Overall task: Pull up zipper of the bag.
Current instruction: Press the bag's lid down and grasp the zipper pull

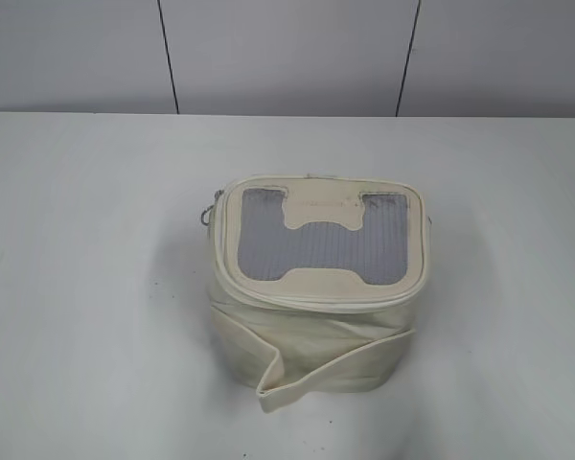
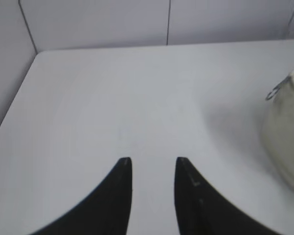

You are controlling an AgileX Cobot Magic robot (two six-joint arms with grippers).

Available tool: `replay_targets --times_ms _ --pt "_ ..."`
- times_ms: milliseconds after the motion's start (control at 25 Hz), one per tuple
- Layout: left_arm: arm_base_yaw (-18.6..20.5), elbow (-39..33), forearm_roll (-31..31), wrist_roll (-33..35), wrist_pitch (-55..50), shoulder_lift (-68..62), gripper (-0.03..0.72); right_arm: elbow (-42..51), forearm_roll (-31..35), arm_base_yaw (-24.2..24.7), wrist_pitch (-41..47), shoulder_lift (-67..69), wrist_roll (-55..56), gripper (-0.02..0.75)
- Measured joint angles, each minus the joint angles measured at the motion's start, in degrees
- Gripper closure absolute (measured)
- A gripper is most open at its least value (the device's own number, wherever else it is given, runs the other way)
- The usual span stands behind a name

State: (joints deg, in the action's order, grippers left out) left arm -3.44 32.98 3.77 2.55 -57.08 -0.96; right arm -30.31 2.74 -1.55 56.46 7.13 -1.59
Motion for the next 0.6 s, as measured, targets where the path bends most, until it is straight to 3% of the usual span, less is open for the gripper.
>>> replay_targets --times_ms 200,360,600 --pt "-0.3 3.4 2.9 0.0 8.3 -10.0 0.449 -3.2 3.1 0.0 -9.5 14.1 -2.1 0.258" --pt "-0.7 4.9 10.3 1.9 15.6 -20.8 0.447 -8.0 8.3 -0.8 -16.0 27.6 -10.1 0.258" --pt "-1.1 11.7 24.2 20.7 18.3 -41.1 0.447 -20.5 15.5 -5.6 -17.7 48.2 -25.3 0.258"
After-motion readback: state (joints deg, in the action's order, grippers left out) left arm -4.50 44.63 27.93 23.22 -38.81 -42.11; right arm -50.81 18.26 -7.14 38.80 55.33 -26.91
